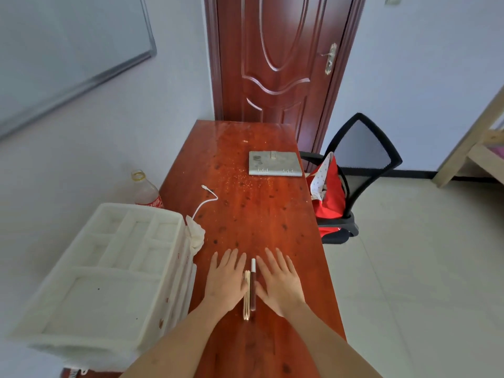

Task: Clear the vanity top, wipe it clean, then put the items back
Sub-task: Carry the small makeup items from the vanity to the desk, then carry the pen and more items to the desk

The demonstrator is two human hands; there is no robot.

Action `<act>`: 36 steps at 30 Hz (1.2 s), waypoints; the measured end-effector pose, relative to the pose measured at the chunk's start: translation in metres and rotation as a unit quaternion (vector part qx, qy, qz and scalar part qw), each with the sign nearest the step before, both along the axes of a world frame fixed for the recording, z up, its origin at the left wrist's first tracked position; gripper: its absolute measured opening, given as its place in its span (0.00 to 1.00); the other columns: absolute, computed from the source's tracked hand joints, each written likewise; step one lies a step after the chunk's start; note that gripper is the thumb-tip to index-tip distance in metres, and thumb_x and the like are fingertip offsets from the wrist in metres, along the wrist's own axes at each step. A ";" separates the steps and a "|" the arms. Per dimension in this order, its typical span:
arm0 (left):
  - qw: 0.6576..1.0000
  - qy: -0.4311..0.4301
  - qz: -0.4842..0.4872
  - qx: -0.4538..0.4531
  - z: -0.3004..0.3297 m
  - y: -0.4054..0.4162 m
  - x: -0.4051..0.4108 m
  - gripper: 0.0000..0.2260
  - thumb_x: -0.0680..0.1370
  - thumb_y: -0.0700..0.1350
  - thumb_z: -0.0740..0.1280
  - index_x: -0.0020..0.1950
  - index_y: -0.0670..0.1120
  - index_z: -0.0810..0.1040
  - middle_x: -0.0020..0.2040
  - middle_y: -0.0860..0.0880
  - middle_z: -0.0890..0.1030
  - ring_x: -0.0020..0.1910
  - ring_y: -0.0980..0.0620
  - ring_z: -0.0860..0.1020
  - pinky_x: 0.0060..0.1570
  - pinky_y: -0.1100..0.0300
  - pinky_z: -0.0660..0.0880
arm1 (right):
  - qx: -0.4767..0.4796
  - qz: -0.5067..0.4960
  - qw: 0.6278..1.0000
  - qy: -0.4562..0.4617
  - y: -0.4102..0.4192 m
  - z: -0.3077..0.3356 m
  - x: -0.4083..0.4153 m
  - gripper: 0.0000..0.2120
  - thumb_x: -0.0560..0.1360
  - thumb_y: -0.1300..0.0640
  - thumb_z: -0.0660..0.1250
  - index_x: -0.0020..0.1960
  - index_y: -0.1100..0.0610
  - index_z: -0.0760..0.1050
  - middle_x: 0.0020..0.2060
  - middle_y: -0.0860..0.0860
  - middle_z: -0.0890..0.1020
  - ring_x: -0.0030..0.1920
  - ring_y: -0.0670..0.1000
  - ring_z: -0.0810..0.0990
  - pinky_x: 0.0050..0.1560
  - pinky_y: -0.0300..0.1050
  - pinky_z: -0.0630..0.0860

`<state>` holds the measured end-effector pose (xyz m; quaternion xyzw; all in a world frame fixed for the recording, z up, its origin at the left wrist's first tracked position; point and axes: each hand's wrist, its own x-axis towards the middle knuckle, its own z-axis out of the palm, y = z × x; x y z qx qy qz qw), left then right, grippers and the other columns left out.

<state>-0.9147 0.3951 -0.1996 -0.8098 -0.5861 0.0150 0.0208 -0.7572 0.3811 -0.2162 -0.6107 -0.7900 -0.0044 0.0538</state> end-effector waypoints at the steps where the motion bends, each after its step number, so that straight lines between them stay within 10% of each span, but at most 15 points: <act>1: 1.000 0.000 0.009 0.017 0.009 0.001 0.001 0.26 0.81 0.54 0.52 0.77 0.47 0.51 0.76 0.45 0.56 0.75 0.46 0.52 0.73 0.46 0.47 | 0.014 -0.001 1.000 0.003 0.005 0.009 0.003 0.27 0.74 0.40 0.52 0.64 0.51 0.76 0.64 0.54 0.76 0.66 0.59 0.73 0.61 0.58 0.72; 9: 0.980 -0.050 0.101 0.164 0.106 -0.008 0.007 0.29 0.66 0.54 0.73 0.65 0.45 0.75 0.63 0.45 0.77 0.63 0.45 0.74 0.62 0.43 0.68 | 0.144 0.065 0.987 0.025 0.031 0.100 0.012 0.28 0.74 0.41 0.52 0.67 0.52 0.72 0.68 0.57 0.72 0.69 0.60 0.67 0.69 0.59 0.62; 21: 0.898 0.055 0.295 0.323 0.237 -0.186 -0.072 0.29 0.74 0.57 0.57 0.71 0.44 0.66 0.69 0.43 0.71 0.67 0.42 0.70 0.66 0.41 0.59 | 0.289 0.351 0.885 0.103 -0.036 0.247 -0.087 0.30 0.71 0.43 0.56 0.69 0.55 0.70 0.69 0.59 0.69 0.71 0.63 0.64 0.68 0.61 0.58; 36: 0.639 0.268 0.631 0.349 0.308 -0.715 -0.131 0.26 0.76 0.54 0.55 0.72 0.45 0.63 0.71 0.43 0.68 0.68 0.42 0.67 0.68 0.42 0.56 | 0.268 0.669 0.623 0.305 -0.488 0.319 -0.312 0.29 0.74 0.45 0.54 0.73 0.54 0.61 0.73 0.60 0.62 0.73 0.64 0.59 0.70 0.63 0.55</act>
